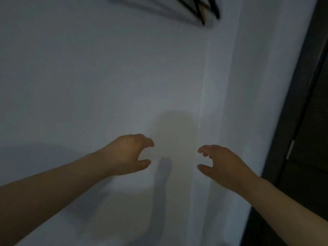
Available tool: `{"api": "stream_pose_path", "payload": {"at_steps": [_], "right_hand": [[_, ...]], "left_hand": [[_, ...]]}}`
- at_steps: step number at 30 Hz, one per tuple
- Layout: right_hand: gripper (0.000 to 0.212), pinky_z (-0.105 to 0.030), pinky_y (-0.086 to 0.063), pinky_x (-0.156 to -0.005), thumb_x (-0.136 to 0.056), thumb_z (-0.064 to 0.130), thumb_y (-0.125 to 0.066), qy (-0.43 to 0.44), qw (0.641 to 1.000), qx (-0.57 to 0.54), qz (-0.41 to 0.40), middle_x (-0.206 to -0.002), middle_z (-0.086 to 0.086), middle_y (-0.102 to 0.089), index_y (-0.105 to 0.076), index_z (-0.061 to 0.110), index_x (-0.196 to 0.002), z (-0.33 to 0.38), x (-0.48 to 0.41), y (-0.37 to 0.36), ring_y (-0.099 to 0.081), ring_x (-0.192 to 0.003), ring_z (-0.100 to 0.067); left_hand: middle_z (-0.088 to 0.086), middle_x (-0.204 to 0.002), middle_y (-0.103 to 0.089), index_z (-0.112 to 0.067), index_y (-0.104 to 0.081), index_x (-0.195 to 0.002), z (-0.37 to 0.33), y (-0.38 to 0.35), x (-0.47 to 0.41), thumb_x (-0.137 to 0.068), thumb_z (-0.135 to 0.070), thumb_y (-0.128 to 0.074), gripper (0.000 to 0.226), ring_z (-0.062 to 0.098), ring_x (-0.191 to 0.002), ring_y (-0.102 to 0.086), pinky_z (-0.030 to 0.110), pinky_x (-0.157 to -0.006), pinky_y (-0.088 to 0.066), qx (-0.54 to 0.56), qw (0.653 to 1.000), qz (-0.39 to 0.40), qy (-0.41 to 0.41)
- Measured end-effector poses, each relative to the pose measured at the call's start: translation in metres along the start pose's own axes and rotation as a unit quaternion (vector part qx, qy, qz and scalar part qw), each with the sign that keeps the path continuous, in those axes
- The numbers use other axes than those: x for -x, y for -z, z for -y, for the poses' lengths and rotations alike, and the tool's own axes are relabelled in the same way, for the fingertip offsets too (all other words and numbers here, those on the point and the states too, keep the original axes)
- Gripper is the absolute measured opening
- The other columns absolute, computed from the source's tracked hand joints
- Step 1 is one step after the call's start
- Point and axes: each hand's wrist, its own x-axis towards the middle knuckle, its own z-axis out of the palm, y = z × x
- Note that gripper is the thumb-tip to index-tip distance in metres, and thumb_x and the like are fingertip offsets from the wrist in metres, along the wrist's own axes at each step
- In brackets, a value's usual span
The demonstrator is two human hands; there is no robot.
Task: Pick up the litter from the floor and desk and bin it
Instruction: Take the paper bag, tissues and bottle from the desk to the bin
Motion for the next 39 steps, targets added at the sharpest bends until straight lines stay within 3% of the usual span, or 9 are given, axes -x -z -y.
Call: {"api": "stream_pose_path", "payload": {"at_steps": [5, 11, 18, 22, 27, 30, 35, 39], "right_hand": [[0.039, -0.024, -0.044, -0.088, -0.087, 0.041, -0.063, 0.088, 0.993, -0.036, -0.076, -0.113, 0.011, -0.058, -0.055, 0.029, -0.123, 0.06, -0.011, 0.083, -0.055, -0.106, -0.009], [0.039, -0.02, -0.041, -0.09, -0.087, 0.043, -0.063, 0.216, 0.966, -0.08, -0.116, -0.115, 0.017, -0.055, -0.054, 0.034, -0.124, 0.097, -0.028, 0.133, -0.051, -0.109, -0.002], [0.042, -0.017, -0.039, -0.095, -0.088, 0.042, -0.06, 0.372, 0.915, -0.126, -0.097, -0.12, 0.019, -0.052, -0.051, 0.035, -0.129, 0.136, -0.058, 0.149, -0.049, -0.112, 0.0], [0.041, -0.019, -0.039, -0.096, -0.089, 0.041, -0.059, 0.464, 0.867, -0.169, -0.063, -0.12, 0.019, -0.052, -0.05, 0.034, -0.128, 0.177, -0.05, 0.139, -0.048, -0.113, 0.0], [0.04, -0.018, -0.04, -0.095, -0.088, 0.044, -0.059, 0.566, 0.791, -0.232, -0.007, -0.119, 0.021, -0.052, -0.052, 0.035, -0.127, 0.245, 0.0, 0.116, -0.05, -0.11, 0.003], [0.041, -0.02, -0.042, -0.095, -0.089, 0.043, -0.059, 0.62, 0.739, -0.263, 0.023, -0.119, 0.02, -0.052, -0.051, 0.034, -0.128, 0.288, 0.047, 0.115, -0.049, -0.111, 0.002], [0.042, -0.019, -0.042, -0.093, -0.088, 0.043, -0.059, 0.692, 0.658, -0.295, 0.033, -0.118, 0.019, -0.053, -0.051, 0.033, -0.128, 0.359, 0.139, 0.129, -0.05, -0.11, 0.002], [0.044, -0.018, -0.042, -0.093, -0.087, 0.044, -0.061, 0.737, 0.598, -0.309, 0.058, -0.121, 0.017, -0.053, -0.051, 0.034, -0.128, 0.409, 0.23, 0.144, -0.05, -0.112, 0.0]], "left_hand": [[-0.012, -0.132, -0.051, -0.03, -0.044, -0.137, 0.0, 0.098, 0.03, -0.088, -0.045, -0.057, 0.053, 0.005, -0.117, -0.051, 0.012, -0.091, -0.032, -0.04, 0.996, -0.08, 0.027], [-0.018, -0.121, -0.055, -0.034, -0.049, -0.131, -0.01, 0.164, 0.065, -0.087, -0.046, -0.058, 0.046, -0.003, -0.103, -0.053, -0.003, -0.067, -0.03, -0.085, 0.982, -0.126, 0.109], [-0.018, -0.12, -0.055, -0.035, -0.049, -0.13, -0.043, 0.199, 0.112, -0.087, -0.046, -0.059, 0.046, -0.002, -0.102, -0.053, -0.005, -0.065, -0.029, -0.143, 0.939, -0.137, 0.281], [-0.025, -0.109, -0.049, -0.039, -0.049, -0.128, -0.078, 0.207, 0.169, -0.086, -0.048, -0.059, 0.044, -0.005, -0.096, -0.05, -0.004, -0.067, -0.03, -0.177, 0.891, -0.147, 0.392], [-0.022, -0.116, -0.054, -0.038, -0.05, -0.127, -0.137, 0.216, 0.259, -0.085, -0.048, -0.06, 0.045, -0.004, -0.099, -0.053, 0.004, -0.078, -0.038, -0.203, 0.827, -0.112, 0.512], [-0.021, -0.118, -0.056, -0.038, -0.051, -0.128, -0.176, 0.23, 0.313, -0.084, -0.048, -0.061, 0.046, -0.004, -0.101, -0.055, 0.014, -0.088, -0.045, -0.221, 0.782, -0.1, 0.574], [-0.016, -0.118, -0.06, -0.032, -0.056, -0.126, -0.25, 0.263, 0.4, -0.083, -0.042, -0.067, 0.045, -0.002, -0.1, -0.057, 0.01, -0.083, -0.043, -0.247, 0.711, -0.099, 0.651], [-0.021, -0.119, -0.057, -0.04, -0.051, -0.127, -0.322, 0.284, 0.477, -0.083, -0.048, -0.064, 0.047, -0.007, -0.101, -0.054, 0.011, -0.086, -0.045, -0.271, 0.649, -0.074, 0.707]]}}
